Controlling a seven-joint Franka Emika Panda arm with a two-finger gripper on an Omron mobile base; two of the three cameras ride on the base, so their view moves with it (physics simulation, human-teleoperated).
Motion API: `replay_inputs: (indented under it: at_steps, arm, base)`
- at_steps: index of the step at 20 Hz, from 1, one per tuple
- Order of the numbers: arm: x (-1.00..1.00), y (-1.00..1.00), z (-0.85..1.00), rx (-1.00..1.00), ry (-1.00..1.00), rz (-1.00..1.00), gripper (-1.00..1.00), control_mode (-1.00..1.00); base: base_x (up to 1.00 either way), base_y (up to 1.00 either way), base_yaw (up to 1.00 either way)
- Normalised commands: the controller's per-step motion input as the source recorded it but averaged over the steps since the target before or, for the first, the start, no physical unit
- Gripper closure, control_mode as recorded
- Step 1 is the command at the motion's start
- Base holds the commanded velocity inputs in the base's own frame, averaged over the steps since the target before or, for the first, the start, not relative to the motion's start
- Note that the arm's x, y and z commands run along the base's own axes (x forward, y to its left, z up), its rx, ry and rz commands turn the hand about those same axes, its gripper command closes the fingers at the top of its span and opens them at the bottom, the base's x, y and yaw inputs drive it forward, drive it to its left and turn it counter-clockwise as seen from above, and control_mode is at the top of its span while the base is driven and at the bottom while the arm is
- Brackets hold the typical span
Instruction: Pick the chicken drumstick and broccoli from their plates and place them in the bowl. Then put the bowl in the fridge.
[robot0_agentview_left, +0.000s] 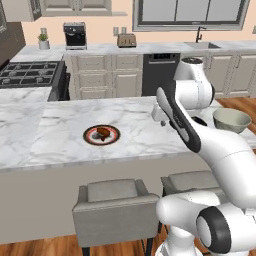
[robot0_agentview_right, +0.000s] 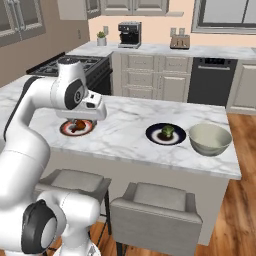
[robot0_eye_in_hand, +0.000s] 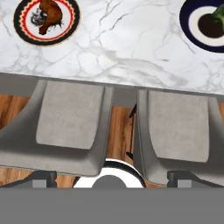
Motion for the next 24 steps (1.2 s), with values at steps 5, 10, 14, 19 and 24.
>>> replay_inputs:
  at_steps: [5,10,14,19,24]
  arm:
    - [0.31,0.38,-0.2,0.0,0.0,-0.05,-1.0,-1.0]
    - [0.47,0.56,-0.19,0.0,0.0,-0.23,-1.0,-1.0]
    - [0.58,0.46,-0.22,0.03,0.11,-0.27,-1.0,-1.0]
    - [0.49,0.45,-0.24,0.1,0.24,-0.3,-1.0,-1.0]
    - [0.54,0.5,-0.23,0.04,0.1,-0.25,-1.0,-1.0]
  base:
    - [0.0,0.0,0.0]
    - [0.0,0.0,0.0]
    - [0.0,0.0,0.0]
    - [0.0,0.0,0.0]
    - [0.0,0.0,0.0]
